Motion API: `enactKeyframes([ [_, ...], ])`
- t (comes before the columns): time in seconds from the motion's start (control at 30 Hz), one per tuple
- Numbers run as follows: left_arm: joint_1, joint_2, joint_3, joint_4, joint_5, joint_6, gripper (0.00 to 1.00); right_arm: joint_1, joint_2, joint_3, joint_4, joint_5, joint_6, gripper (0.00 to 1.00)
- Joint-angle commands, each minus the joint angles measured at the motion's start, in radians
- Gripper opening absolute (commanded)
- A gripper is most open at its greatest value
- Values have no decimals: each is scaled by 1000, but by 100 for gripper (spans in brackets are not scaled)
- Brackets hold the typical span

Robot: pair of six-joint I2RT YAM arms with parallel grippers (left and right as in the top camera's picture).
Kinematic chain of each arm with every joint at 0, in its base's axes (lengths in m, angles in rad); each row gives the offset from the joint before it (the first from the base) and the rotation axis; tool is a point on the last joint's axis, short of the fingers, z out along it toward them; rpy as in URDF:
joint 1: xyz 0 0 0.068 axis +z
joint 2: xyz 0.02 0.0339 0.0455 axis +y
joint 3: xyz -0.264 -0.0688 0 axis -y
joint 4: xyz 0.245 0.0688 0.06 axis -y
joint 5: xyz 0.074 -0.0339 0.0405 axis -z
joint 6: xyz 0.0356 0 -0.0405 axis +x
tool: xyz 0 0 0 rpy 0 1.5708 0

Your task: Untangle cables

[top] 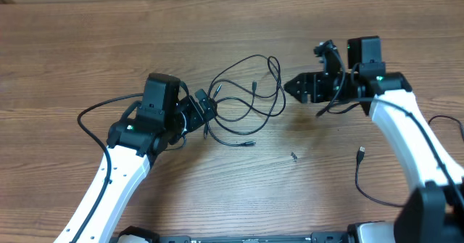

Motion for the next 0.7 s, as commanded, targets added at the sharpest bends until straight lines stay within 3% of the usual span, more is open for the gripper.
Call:
enactKeyframes([
  [0.0, -6, -6, 9, 1, -9, 4, 100, 78, -32, 17, 0, 100, -9, 79],
  [0.2, -6, -6, 9, 1, -9, 4, 100, 172, 6, 17, 0, 314, -4, 86],
  [0.47, -6, -6, 9, 1, -9, 4, 99, 174, 71, 16, 26, 410, -4, 89],
  [0.63, -6, -6, 9, 1, -9, 4, 100, 176, 117, 16, 31, 379, 18, 82],
  [0.67, -6, -6, 9, 2, -8, 4, 100, 176, 124, 16, 32, 372, 19, 68],
])
